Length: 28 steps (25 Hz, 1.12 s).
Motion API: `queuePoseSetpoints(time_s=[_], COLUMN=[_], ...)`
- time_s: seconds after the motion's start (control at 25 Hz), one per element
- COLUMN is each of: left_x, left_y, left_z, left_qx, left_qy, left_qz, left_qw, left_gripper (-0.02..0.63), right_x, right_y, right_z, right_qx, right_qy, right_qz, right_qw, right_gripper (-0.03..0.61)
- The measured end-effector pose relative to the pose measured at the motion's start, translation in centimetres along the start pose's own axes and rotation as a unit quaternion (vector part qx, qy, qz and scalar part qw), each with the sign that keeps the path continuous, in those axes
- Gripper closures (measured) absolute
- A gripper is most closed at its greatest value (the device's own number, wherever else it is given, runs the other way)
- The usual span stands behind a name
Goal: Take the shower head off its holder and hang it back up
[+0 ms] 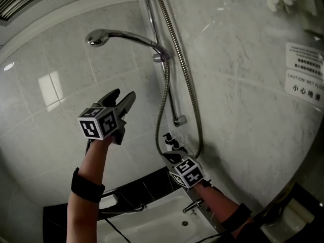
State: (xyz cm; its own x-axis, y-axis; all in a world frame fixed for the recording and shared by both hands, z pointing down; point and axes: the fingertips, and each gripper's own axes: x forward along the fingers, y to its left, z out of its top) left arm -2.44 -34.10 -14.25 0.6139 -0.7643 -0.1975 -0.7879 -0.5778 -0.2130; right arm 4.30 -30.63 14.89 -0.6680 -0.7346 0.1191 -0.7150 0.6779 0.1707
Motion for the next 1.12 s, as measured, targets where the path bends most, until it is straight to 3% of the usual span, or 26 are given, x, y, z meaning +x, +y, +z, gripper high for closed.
queuePoseSetpoints(time_s=[0.32, 0.56, 0.88, 1.12], left_x=[5.0, 7.8, 10.3, 11.4], left_y=[0.0, -0.8, -0.3, -0.8], left_z=[7.0, 11.1, 14.7, 16.2], left_qx=[-0.013, -0.003, -0.044, -0.069], left_qy=[-0.034, -0.048, -0.073, -0.096], left_qz=[0.003, -0.004, 0.001, -0.009], left_qw=[0.9993, 0.9988, 0.9964, 0.993], left_gripper=[0.327, 0.325, 0.325, 0.327], right_x=[-0.2, 0.1, -0.7, -1.3], right_y=[-5.7, -8.2, -10.5, -10.9], right_z=[8.5, 12.5, 18.2, 20.1], right_qx=[0.007, 0.001, -0.021, -0.036], right_qy=[-0.035, -0.042, -0.067, -0.078], right_qz=[-0.029, -0.048, -0.065, -0.065], right_qw=[0.999, 0.998, 0.995, 0.994], right_gripper=[0.563, 0.563, 0.563, 0.563])
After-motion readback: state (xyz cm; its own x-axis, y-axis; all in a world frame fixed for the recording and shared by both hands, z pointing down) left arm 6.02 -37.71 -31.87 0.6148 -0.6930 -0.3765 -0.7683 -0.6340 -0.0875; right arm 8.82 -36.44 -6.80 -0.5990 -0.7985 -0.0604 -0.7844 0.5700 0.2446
